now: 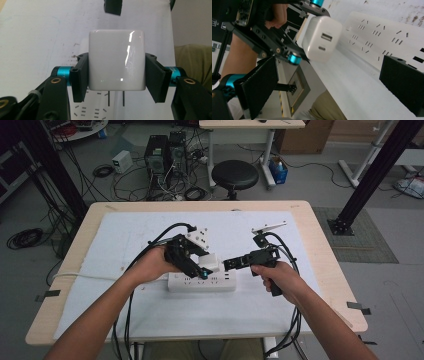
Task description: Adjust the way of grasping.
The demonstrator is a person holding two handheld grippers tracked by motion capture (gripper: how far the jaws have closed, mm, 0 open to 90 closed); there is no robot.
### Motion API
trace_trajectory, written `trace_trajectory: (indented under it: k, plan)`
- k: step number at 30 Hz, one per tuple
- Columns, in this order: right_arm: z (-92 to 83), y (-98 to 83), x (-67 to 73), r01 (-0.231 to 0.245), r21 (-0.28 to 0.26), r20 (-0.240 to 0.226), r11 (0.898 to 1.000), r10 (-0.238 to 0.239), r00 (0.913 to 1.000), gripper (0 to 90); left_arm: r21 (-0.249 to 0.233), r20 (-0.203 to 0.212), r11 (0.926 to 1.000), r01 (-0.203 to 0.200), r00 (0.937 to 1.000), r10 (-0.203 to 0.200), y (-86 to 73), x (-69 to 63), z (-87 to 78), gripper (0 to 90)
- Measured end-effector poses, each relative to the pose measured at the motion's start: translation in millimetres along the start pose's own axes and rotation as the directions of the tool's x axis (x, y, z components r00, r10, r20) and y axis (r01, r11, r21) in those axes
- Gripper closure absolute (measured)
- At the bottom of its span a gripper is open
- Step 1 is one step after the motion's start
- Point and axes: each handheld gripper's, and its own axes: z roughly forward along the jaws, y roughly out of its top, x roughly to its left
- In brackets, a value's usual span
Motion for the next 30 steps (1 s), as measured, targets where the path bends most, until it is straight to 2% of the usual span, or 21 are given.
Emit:
trace_trajectory:
  k: [6, 15, 17, 19, 23, 29, 30]
  plan:
    - [5.9, 4.0, -2.9, -0.029, -0.003, -0.003, 1.0, 0.029, 0.9996, 1.6, -0.021, 0.012, 0.9997, -0.016, 0.9998, 0.017, 10.0, -1.2, 7.5, 42.4]
    - [10.3, 6.7, -8.4, -0.08, 0.01, -0.019, 0.997, 0.08, 0.9966, 7.6, -0.031, 0.023, 0.999, -0.033, 0.9992, 0.034, 16.8, -2.7, 14.0, 42.4]
    - [11.1, 6.3, -9.9, -0.078, 0.008, -0.031, 0.997, 0.078, 0.9965, 15.8, -0.03, 0.025, 0.999, -0.034, 0.9991, 0.035, 17.1, -2.6, 14.8, 42.4]
    - [11.7, 6.0, -11.9, -0.091, 0.002, -0.057, 0.996, 0.091, 0.9943, 16.5, -0.028, 0.024, 0.9989, -0.036, 0.999, 0.037, 17.2, -2.6, 15.2, 42.4]
    - [11.2, 5.3, -15.9, -0.105, -0.007, -0.081, 0.994, 0.104, 0.9913, 25.0, -0.034, 0.025, 0.9987, -0.037, 0.999, 0.038, 17.3, -2.8, 14.6, 42.4]
    - [11.3, 4.8, -19.0, -0.11, -0.01, -0.103, 0.994, 0.109, 0.9888, 34.4, -0.041, 0.021, 0.9985, -0.036, 0.9991, 0.037, 17.2, -2.8, 14.7, 42.4]
    - [10.7, 5.1, -19.8, -0.124, -0.008, -0.105, 0.992, 0.123, 0.9869, 36.8, -0.037, 0.022, 0.9985, -0.041, 0.9989, 0.041, 17.3, -2.7, 14.7, 42.4]
